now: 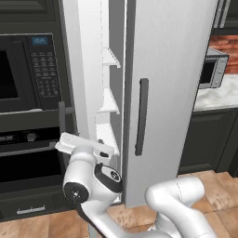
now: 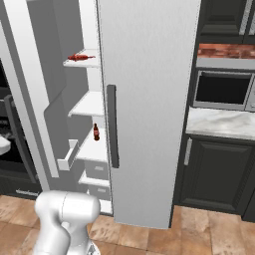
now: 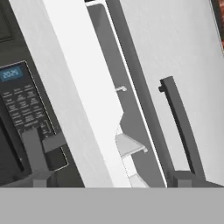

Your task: There's a fish in the fridge that needs to be moved to the freezer for freezing. Pick up the fish from the fridge, place it on any shelf in the freezer, and close the fridge and freezer doors when done.

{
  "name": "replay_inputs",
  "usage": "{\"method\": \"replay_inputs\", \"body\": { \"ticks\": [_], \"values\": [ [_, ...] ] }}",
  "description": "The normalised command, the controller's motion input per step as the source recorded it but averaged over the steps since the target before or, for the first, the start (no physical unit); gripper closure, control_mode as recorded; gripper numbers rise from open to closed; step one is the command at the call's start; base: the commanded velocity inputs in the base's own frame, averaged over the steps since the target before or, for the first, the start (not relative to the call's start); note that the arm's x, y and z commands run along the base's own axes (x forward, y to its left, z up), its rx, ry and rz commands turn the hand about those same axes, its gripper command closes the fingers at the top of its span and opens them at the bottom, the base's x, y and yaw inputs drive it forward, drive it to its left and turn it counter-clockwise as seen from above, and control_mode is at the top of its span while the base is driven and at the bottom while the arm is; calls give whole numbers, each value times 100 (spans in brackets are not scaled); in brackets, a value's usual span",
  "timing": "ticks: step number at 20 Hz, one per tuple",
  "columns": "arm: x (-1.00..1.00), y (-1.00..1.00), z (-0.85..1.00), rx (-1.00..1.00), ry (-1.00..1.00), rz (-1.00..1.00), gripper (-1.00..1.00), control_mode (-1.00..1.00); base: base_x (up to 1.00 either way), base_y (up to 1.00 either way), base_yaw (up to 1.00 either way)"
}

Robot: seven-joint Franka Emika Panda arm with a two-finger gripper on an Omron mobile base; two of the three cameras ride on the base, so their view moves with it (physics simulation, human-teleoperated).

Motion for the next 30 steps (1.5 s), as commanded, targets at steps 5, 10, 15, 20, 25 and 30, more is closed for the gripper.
{"method": "replay_inputs", "body": {
  "ticks": [5,10,15,20,25,30],
  "values": [
    [3,56,-41,-2,0,-15,-100,-100,0,0,0],
    [12,65,-65,-5,0,-12,-100,-100,0,0,0],
    [25,35,-44,-3,1,-9,-100,-100,0,0,0],
    [48,15,-34,-4,4,-5,-100,-100,0,0,0],
    [57,15,-41,-9,2,-2,-100,-100,0,0,0],
    [56,12,-38,-15,7,-4,-100,-100,0,0,0]
  ]
}}
